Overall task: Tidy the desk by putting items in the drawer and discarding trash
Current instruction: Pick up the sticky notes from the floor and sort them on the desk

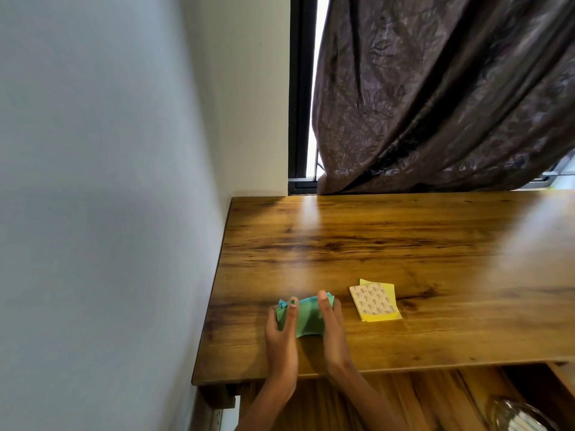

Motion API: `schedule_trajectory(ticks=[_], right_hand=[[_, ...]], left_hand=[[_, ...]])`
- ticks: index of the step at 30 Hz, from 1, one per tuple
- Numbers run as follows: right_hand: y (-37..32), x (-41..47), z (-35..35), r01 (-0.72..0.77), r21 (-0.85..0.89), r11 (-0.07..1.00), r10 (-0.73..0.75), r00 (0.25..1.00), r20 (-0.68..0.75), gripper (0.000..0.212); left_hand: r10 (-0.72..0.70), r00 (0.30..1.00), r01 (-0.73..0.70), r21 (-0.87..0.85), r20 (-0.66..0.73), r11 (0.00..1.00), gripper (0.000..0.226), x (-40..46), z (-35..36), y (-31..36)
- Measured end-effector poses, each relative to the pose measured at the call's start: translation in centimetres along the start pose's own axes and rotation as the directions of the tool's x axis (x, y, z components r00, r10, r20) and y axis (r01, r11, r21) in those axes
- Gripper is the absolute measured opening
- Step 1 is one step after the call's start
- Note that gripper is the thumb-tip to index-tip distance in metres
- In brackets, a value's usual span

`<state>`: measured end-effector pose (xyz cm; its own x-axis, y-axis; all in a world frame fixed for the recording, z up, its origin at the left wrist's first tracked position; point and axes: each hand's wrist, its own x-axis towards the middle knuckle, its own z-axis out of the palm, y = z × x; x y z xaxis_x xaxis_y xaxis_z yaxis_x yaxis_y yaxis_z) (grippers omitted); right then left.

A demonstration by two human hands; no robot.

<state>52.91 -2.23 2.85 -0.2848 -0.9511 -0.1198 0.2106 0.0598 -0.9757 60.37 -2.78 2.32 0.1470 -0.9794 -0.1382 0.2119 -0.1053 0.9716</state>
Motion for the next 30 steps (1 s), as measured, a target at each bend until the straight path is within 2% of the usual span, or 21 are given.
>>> schedule_trajectory(ticks=[5,8,10,12,14,15,18,20,24,27,30], right_hand=[[0.5,-0.1,0.5,0.012,0.023,1.000,-0.009,0.994,-0.111,0.011],[0.6,0.0,0.4,0.033,0.026,0.999,-0.030,0.994,-0.103,0.004],[0.4,0.0,0.3,0.040,0.027,0.999,-0.038,0.997,-0.065,0.005],[0.4,-0.1,0.0,0.052,0.009,0.999,-0.052,0.999,-0.007,0.020],[0.6,-0.2,-0.5,0.064,-0.033,0.997,-0.062,0.997,0.054,0.041],[0.7,-0.3,-0.8,0.067,-0.052,0.996,-0.063,0.994,0.085,0.044],[1.3,-0.3,-1.7,0.074,-0.131,0.989,-0.055,0.988,0.144,0.035],[1.6,-0.3,-2.0,0.098,-0.227,0.969,-0.069,0.989,0.132,0.018],[1.5,-0.4,-2.6,0.098,-0.429,0.898,-0.084,0.995,0.051,0.034],[0.6,-0.7,-3.9,0.000,-0.481,0.877,0.021,0.999,0.037,0.036],[-0.6,-1.7,-6.1,-0.108,-0.469,0.877,0.184,0.976,0.119,0.036]], left_hand=[[-0.008,0.998,0.008,0.001,-0.062,1.000,0.031,-0.3,0.5,-0.6],[0.010,0.997,-0.006,0.050,-0.070,0.999,0.032,0.0,0.5,-1.1],[0.027,0.998,-0.022,0.083,-0.055,0.996,0.037,0.4,0.4,-1.5],[0.047,0.999,-0.045,0.100,-0.021,0.994,0.041,0.7,-0.1,-2.0],[0.088,0.996,-0.089,0.132,0.015,0.987,0.030,0.9,-0.5,-2.3],[0.118,0.993,-0.121,0.154,0.030,0.981,0.021,1.0,-0.6,-2.4],[0.189,0.979,-0.201,0.232,0.073,0.952,0.011,1.0,-0.8,-2.6],[0.208,0.973,-0.229,0.296,0.103,0.927,0.012,1.1,-0.9,-2.8],[0.242,0.961,-0.275,0.379,0.133,0.884,0.017,1.2,-1.1,-3.6],[0.210,0.965,-0.256,0.375,0.160,0.891,0.016,0.9,-1.2,-3.6],[0.209,0.960,-0.264,0.349,0.187,0.899,0.018,1.0,-1.8,-3.1]])
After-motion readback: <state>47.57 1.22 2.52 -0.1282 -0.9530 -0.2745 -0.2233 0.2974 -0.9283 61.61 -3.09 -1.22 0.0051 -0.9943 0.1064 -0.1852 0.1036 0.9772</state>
